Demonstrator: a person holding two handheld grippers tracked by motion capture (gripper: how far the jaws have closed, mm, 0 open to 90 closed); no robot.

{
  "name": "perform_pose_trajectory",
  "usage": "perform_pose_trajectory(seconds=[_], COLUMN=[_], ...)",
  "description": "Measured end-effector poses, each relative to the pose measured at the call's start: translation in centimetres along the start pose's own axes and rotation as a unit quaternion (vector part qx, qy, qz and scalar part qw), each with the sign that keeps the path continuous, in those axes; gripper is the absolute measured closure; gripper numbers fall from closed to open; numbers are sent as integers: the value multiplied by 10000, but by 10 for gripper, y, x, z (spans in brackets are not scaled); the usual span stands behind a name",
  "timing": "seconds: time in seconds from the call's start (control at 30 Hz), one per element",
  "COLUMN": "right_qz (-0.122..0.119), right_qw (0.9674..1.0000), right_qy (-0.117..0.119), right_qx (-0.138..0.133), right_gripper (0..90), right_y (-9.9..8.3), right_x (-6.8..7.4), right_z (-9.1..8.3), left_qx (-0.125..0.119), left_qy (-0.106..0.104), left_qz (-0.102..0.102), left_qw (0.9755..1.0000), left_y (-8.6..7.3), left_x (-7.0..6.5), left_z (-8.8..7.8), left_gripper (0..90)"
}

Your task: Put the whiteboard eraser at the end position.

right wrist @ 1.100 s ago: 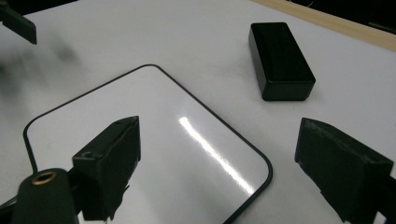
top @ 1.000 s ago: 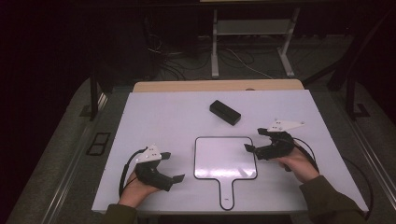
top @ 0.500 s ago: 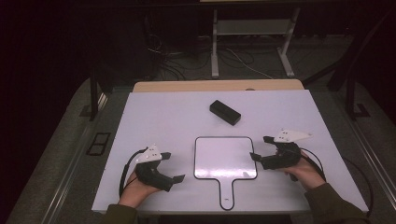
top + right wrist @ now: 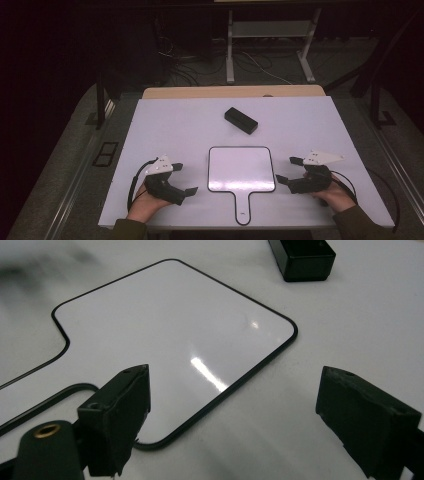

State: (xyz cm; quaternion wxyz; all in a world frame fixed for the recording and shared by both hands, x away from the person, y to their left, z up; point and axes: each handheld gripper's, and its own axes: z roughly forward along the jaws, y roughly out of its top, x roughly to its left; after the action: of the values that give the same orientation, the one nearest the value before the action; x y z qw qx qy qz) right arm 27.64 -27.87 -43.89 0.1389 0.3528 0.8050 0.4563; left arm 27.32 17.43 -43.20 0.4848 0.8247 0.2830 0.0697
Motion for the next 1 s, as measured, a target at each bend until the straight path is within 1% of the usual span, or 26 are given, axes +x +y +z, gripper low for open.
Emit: perform_pose_trajectory(seconds=[0.17,0.2,0.3,0.33,0.5,0.57,0.67,0.77,1.0], right_qz=[-28,-35,12,-11,-34,9,-7,-77,-90], right_qw=[10000,10000,9999,9999,10000,10000,10000,10000,9999], right_qy=[0,51,101,109,0,8,-14,-42,-49], right_qx=[-32,-48,-92,-95,-79,-97,-63,6,58], right_gripper=[129,129,129,129,129,129,129,129,129], right_y=[-6,-7,-9,-10,-15,-16,-18,-20,-20], right_x=[4,4,6,6,6,5,4,4,4], right_z=[-6,-7,-10,-11,-15,-16,-16,-16,-15], left_qx=[2,6,-1,-2,15,11,2,6,35], left_qy=[-4,-4,-2,1,-1,5,21,21,16], left_qz=[-3,-5,-3,9,1,-1,-29,-28,-11], left_qw=[10000,10000,10000,10000,10000,10000,10000,10000,10000], left_y=[0,0,0,0,0,-1,-1,-1,-1], left_x=[-1,-1,-1,0,0,0,-1,-1,0], left_z=[0,0,0,0,0,0,0,0,-1], left_gripper=[0,0,0,0,0,0,0,0,0])
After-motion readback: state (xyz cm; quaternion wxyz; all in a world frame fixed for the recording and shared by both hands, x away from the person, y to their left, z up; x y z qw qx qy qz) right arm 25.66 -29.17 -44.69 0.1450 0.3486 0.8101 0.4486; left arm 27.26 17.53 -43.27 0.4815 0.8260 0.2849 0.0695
